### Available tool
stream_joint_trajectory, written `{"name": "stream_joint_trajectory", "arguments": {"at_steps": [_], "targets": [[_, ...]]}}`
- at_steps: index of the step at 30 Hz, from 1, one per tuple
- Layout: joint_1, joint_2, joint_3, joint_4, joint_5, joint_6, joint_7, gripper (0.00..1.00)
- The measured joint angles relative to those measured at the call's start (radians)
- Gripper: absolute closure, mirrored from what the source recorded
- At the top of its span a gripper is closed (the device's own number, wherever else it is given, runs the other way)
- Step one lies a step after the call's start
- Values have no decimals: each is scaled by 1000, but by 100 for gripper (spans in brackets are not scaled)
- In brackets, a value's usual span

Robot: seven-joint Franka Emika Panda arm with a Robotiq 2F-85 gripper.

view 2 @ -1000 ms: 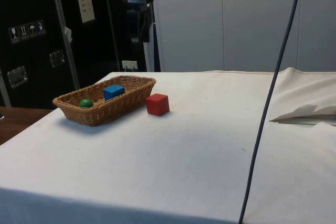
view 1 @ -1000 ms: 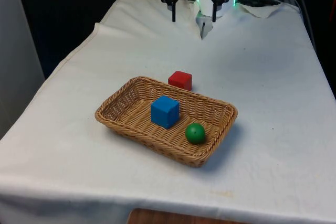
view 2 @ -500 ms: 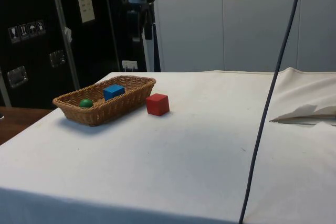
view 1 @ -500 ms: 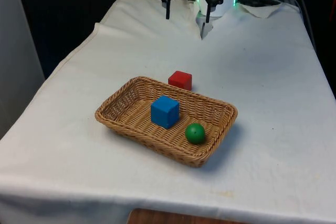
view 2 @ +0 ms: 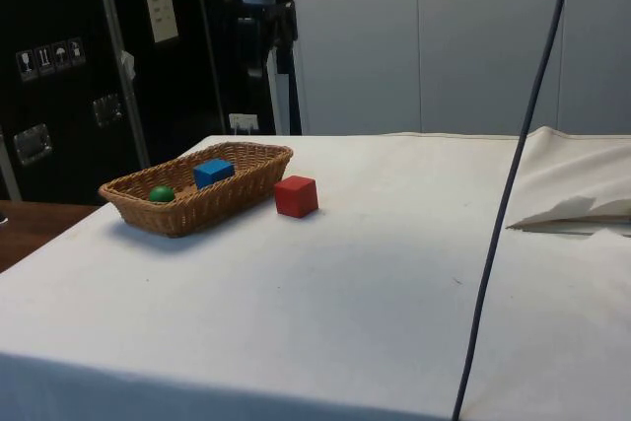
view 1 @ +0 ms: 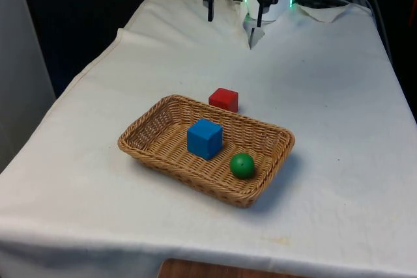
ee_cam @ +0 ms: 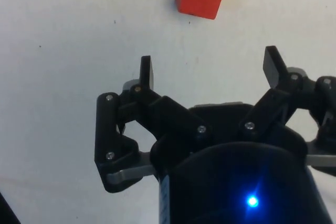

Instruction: Place all non-red objects into the basket.

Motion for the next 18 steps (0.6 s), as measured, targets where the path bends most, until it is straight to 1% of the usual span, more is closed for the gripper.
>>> {"name": "stream_joint_trajectory", "arguments": {"at_steps": [5,7,9,11,13,15,18], "targets": [[0,-31,3,-36,0,2,12,0],[0,-56,4,-63,0,6,14,0],[0,-63,4,-72,0,9,15,0],[0,-85,4,-100,0,18,17,0],[0,-85,4,-100,0,18,17,0],[0,-99,4,-117,0,20,19,0],[0,-130,4,-151,0,24,20,0]]}}
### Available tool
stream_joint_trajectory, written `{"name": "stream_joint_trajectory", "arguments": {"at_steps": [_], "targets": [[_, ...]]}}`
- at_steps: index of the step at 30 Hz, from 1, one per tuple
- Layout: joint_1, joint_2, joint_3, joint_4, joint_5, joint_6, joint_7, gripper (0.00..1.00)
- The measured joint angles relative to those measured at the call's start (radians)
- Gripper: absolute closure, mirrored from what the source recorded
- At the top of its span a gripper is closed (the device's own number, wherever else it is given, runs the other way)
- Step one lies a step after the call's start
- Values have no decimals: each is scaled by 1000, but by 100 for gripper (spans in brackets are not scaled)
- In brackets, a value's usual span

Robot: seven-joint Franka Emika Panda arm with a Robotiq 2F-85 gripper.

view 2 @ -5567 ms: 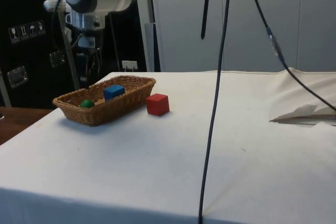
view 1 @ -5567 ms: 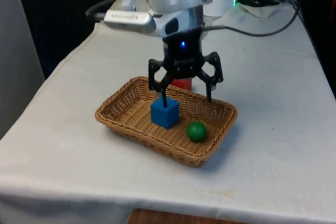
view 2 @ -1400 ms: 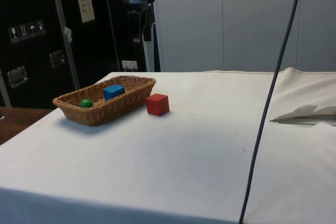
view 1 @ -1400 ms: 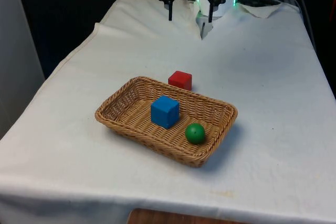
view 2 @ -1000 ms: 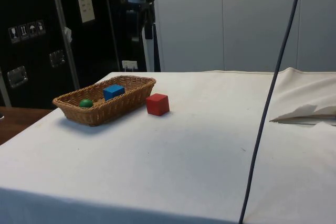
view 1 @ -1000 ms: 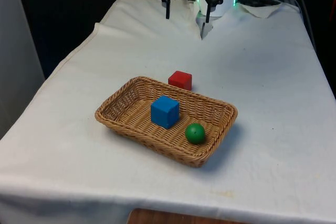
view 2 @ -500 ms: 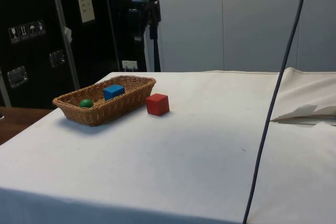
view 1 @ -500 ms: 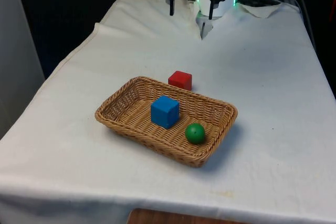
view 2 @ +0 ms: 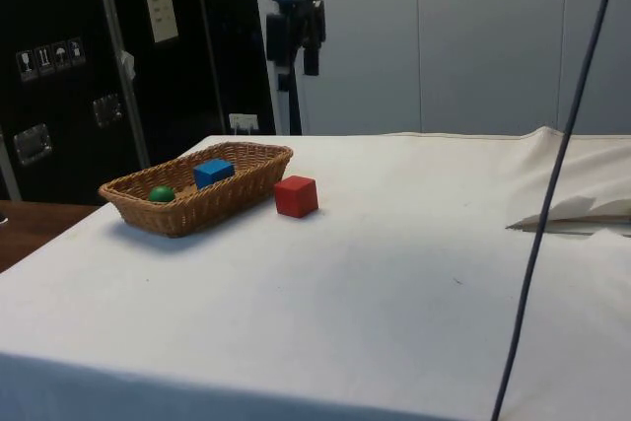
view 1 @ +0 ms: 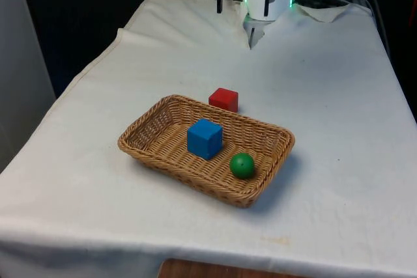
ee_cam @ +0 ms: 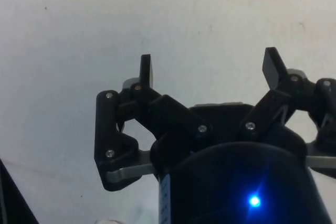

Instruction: Place all non-red objects into the basket.

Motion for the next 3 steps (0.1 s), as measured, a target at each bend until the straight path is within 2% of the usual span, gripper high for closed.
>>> {"name": "stream_joint_trajectory", "arguments": {"at_steps": [3], "targets": [[-1,-14,0,-15,0,4,0,0]]}}
